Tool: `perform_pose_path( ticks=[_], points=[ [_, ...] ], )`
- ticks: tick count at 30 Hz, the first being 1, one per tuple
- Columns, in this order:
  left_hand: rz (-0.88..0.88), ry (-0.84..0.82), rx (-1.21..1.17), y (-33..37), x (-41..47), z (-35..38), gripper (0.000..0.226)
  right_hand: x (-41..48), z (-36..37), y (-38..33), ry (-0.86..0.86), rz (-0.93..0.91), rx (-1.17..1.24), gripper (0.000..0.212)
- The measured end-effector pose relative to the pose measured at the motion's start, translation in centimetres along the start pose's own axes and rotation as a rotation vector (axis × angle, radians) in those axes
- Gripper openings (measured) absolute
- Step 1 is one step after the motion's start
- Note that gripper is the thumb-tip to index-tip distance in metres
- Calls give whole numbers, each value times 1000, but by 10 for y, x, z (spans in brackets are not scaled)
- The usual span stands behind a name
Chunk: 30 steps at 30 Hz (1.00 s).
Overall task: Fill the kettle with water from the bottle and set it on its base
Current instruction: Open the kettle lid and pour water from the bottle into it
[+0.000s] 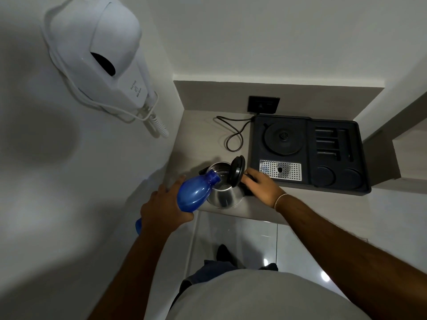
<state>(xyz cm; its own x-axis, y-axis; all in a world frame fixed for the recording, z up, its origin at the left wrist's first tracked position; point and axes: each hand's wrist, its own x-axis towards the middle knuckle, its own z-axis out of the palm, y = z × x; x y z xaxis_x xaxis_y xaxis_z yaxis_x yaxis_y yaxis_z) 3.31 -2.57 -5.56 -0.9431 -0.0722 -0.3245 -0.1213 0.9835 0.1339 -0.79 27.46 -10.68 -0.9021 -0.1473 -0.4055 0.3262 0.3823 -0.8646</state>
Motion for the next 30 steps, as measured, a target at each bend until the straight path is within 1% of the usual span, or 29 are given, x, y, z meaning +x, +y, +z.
perform_pose_path(
  ticks=[3, 7, 11, 13, 15, 18, 22, 27, 30],
  points=[
    [9, -3, -80, 4, 0, -3, 117, 0, 0, -3, -4, 9, -5, 75],
    [28, 8, -161, 9, 0, -7, 116, 2, 0, -8, 0, 24, -11, 85],
    [46, -16, -300, 10, 2, -6, 113, 2, 0, -12, -9, 37, -17, 85],
    [90, -48, -378, 7, 6, -5, 109, 2, 0, -11, -14, 35, -30, 83],
    [147, -56, -460, 4, 11, -4, 99, 4, 0, -12, -24, 34, -59, 81],
    [194, 13, -555, 0, 15, 1, 88, 9, 2, -16, -25, 37, -130, 74],
    [145, 167, -741, -9, 19, 11, 90, 17, 13, -31, 27, 71, -360, 63],
    [171, 303, -841, -10, 26, 7, 73, 25, 32, -48, 73, 96, -563, 75],
    [117, 340, -856, -6, 31, 3, 79, 29, 36, -49, 94, 109, -627, 72]
  ],
)
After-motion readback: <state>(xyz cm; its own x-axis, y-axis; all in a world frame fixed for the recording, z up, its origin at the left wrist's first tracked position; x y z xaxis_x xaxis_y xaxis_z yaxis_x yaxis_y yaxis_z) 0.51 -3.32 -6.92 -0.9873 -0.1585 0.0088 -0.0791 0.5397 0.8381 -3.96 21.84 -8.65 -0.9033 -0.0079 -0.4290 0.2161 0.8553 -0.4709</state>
